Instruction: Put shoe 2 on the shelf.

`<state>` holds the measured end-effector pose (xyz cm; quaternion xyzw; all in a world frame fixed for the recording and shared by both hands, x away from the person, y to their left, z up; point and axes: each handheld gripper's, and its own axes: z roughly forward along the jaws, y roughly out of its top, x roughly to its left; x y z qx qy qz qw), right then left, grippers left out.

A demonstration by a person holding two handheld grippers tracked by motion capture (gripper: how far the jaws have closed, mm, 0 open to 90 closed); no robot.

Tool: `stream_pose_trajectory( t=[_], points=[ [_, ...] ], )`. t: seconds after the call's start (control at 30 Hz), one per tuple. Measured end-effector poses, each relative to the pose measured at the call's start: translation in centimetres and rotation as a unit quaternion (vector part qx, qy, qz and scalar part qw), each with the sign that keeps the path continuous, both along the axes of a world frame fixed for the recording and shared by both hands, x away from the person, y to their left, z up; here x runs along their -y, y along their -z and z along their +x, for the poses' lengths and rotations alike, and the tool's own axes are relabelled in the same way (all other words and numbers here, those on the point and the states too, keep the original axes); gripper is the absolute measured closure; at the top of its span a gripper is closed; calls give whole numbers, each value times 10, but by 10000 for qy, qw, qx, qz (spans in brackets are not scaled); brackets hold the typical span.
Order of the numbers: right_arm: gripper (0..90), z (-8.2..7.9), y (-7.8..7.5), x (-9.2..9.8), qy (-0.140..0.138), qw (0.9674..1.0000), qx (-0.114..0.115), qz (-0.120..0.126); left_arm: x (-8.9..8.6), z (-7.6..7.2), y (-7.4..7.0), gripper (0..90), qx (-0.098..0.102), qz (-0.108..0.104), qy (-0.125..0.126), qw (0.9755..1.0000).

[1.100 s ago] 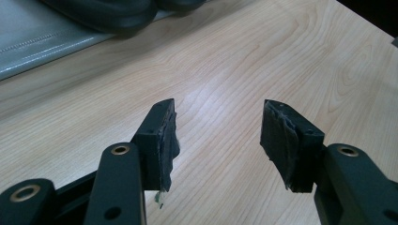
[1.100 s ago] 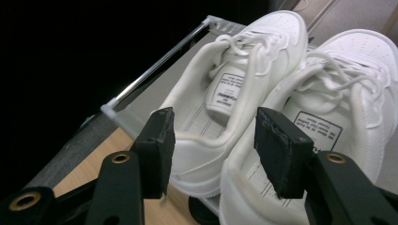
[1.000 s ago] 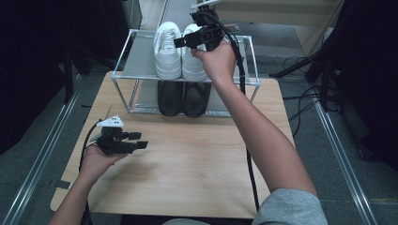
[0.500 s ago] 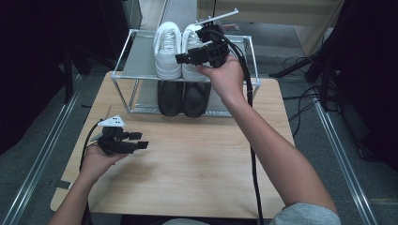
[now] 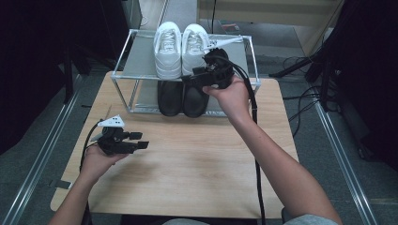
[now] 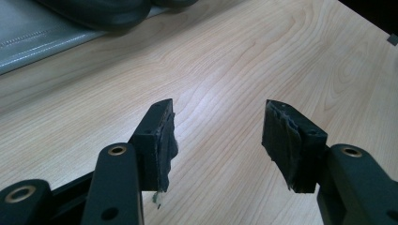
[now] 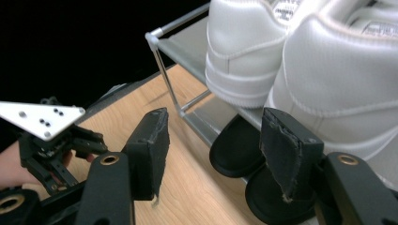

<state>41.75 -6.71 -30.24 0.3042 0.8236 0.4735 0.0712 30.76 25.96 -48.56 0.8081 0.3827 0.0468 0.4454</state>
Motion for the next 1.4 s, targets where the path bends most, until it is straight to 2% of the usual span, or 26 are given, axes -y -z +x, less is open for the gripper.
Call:
stream_pose_trajectory(
  t=[0.43,0.7,0.9,0.97,1.1,1.4],
  points=[
    [439,-13,36,13,-119,9998,-150,73,1,0,0,444,4,-5,10,10000],
    [433,-26,64,19,-197,9997,-175,-11,2,-1,0,444,19,18,45,10000],
    [431,-33,77,22,-202,9996,-171,-53,2,-1,0,444,35,27,51,10000],
    [432,-36,87,25,-224,9995,-237,26,3,-1,0,444,31,31,62,10000],
    [432,-40,98,28,-230,9992,-315,35,4,-1,0,444,33,38,65,10000],
    [432,-50,120,39,-306,9990,-332,33,5,-1,0,443,25,63,107,9999]
  ],
)
